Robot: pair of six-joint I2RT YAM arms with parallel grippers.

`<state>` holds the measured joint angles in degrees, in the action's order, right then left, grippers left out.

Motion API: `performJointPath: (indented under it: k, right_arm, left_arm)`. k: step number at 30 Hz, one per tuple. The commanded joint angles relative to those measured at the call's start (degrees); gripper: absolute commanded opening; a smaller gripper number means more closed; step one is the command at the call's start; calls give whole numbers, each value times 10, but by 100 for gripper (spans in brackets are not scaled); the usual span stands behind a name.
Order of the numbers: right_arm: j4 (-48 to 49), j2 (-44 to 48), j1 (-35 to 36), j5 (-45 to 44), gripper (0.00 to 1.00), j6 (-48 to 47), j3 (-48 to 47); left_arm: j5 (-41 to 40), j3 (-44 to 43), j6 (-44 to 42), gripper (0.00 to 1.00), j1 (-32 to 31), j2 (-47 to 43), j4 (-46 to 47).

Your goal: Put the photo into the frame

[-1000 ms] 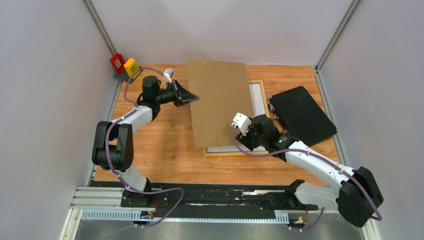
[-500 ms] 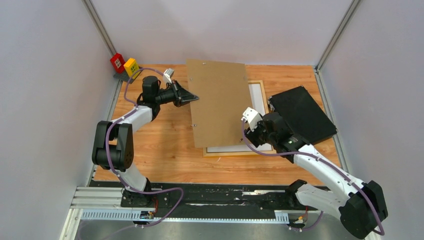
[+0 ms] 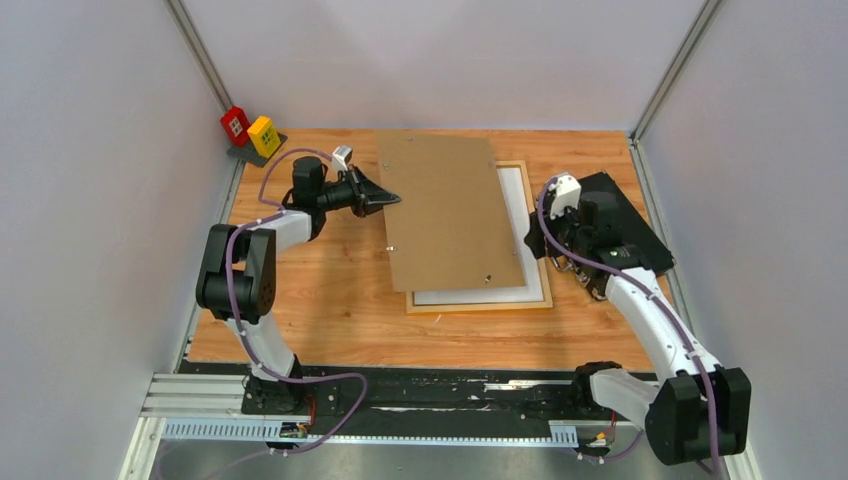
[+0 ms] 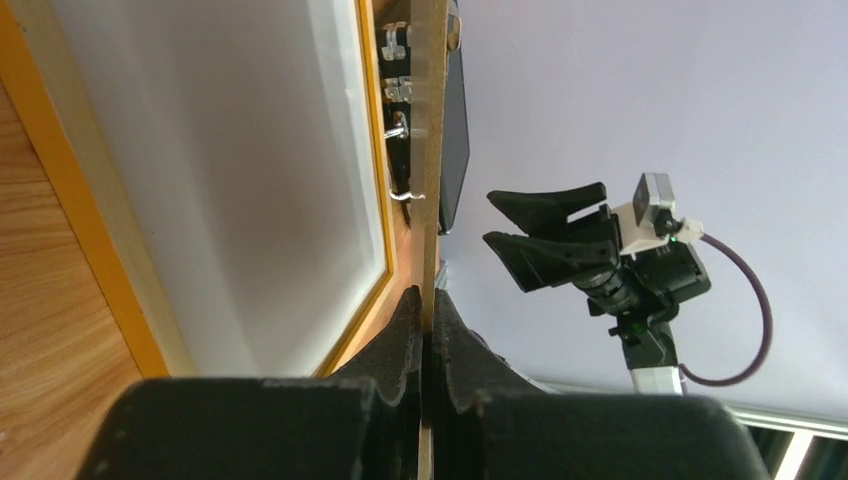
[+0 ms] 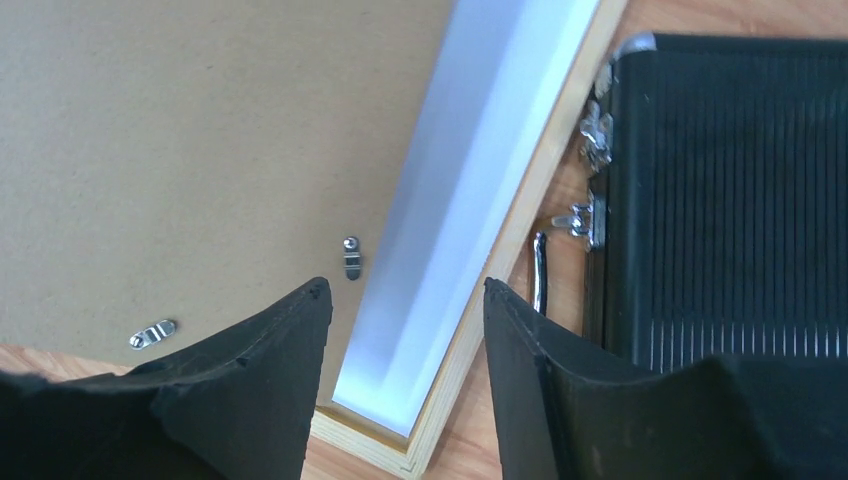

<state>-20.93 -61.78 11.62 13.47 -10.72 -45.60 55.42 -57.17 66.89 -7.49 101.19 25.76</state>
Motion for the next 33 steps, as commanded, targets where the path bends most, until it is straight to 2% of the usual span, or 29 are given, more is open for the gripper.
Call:
performJointPath:
  k: [1,6,14,33]
  right_arm:
    - [2,-17,-69,103,56,63,-24]
    - [4,-19,-110,152,56,69,-19]
    - [8,3,-156,194,56,69,-2]
    - [7,11,-170,203,56,62,3]
  left_arm:
    - [33,-31,60,0,-10,13,95]
    - [20,-47,66,0,-44,39,97]
    - [-5,-68,68,0,-64,85,116]
    - [-10,-90,98,0,-76,147,173]
